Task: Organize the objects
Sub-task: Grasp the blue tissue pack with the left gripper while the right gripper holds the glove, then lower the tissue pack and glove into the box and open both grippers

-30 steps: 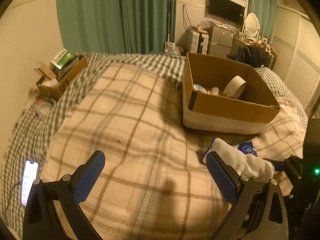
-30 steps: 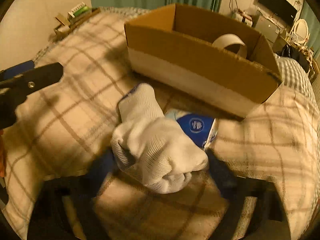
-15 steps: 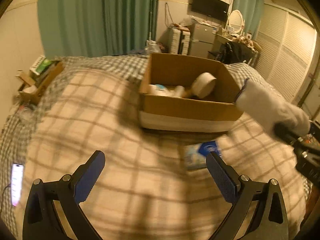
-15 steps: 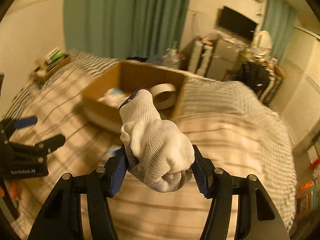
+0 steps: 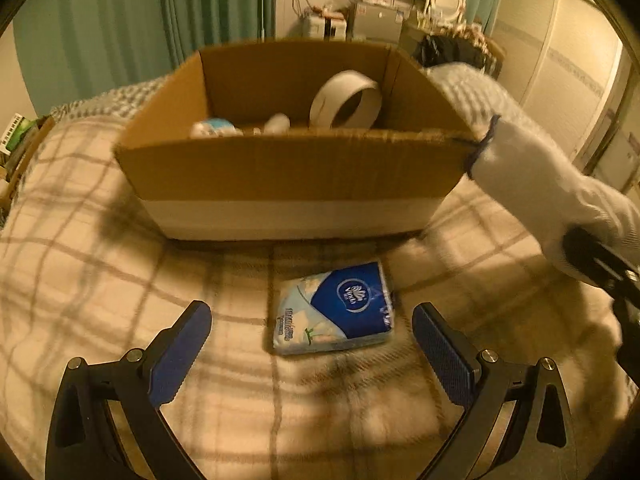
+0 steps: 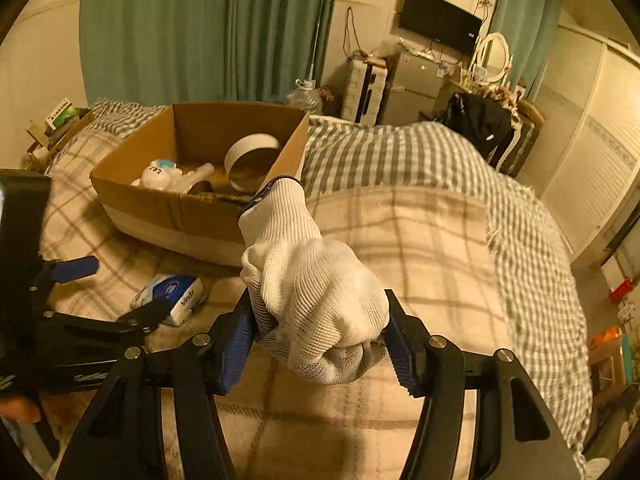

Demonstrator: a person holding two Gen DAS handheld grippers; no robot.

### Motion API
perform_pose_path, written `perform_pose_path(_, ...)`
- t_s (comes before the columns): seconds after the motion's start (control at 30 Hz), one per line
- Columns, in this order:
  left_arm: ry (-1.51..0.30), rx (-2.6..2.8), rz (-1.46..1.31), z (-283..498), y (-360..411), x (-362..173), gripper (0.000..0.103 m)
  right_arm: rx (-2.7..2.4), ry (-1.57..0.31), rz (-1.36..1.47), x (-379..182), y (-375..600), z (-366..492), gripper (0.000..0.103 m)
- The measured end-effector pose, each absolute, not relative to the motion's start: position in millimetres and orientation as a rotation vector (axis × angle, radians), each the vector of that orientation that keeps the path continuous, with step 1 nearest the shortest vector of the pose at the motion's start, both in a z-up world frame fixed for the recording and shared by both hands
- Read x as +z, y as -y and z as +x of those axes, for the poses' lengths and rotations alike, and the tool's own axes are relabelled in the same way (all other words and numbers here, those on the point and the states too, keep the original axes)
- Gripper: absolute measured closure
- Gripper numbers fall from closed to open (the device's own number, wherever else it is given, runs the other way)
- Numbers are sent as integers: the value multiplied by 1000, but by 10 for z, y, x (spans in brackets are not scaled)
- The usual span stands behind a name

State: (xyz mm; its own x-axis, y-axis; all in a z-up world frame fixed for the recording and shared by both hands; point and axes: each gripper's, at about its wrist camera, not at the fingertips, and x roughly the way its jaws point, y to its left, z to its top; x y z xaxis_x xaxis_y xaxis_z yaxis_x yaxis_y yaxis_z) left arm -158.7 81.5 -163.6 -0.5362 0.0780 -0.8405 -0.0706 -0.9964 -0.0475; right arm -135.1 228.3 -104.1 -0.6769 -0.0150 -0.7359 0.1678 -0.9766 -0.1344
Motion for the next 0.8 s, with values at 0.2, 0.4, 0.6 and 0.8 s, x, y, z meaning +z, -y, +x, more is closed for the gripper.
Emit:
perform_pose_path(0.2,15,2619,-1552,-1782,-826,-1857,2,-2744,-282,1228,-1156,-2270,-1368,44)
perform_pose_path(0.4,54,2536,-1569,-1750,-824,-1937,29,-2746,-265,1222,-1137,-2271,-1352,44)
perform_pose_path(0.6,51,2582,-1463,-1456,-750,-1651,30,-2752,-233,1177,-965,-2223,-1209,44)
perform_pose_path(0.8,53,2657,-1311,-1103,-572,-1185,30,-2776,-259,1084,-653,-2046,-952,44)
